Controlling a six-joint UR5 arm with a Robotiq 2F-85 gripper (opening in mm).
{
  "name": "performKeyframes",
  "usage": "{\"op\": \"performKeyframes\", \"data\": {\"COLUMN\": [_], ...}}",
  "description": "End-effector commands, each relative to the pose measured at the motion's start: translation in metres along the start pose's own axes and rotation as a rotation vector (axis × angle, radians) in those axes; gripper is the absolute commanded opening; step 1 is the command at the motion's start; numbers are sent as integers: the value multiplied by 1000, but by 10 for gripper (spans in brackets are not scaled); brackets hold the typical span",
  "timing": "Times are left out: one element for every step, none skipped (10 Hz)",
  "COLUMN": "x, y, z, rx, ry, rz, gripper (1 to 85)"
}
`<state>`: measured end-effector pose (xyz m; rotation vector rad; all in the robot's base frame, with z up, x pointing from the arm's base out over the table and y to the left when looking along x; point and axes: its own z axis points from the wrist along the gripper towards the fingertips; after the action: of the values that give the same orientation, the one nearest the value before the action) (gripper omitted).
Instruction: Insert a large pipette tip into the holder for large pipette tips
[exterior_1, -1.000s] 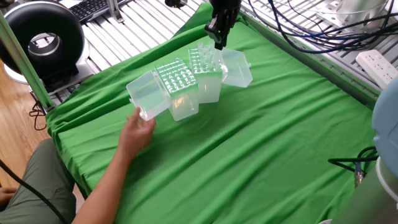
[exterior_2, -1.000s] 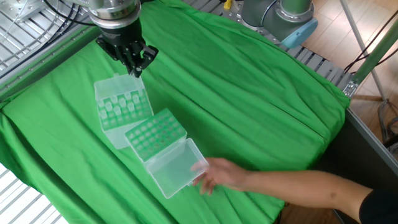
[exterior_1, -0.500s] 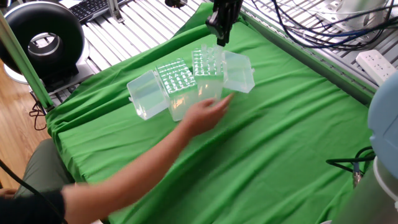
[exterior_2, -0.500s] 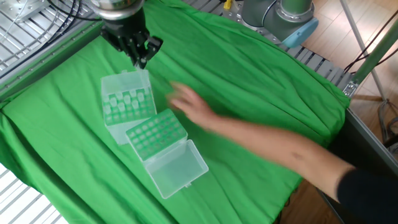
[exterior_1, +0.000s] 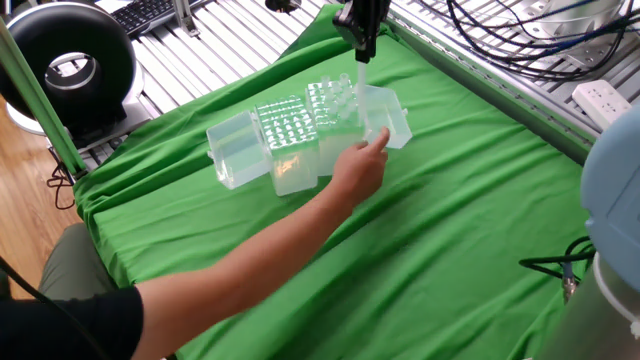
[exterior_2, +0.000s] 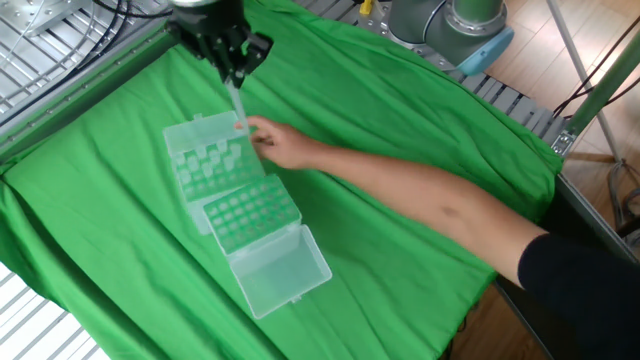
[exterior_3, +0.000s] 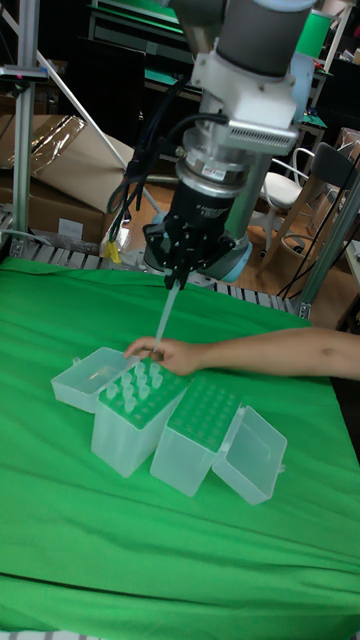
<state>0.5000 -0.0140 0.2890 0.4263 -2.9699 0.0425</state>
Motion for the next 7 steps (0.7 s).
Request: {"op": "performKeyframes", "data": {"x": [7, 5, 2, -2, -6, -12, -21], "y": [14, 16, 20, 24, 30, 35, 43], "z": [-17, -20, -23, -25, -26, -25, -23], "rx": [8, 21, 28, 36, 37, 34, 25], "ry": [23, 27, 23, 18, 15, 3, -14], "rz": [-11, -12, -15, -12, -9, -6, -2], "gripper": [10, 10, 10, 10, 10, 10, 10]}}
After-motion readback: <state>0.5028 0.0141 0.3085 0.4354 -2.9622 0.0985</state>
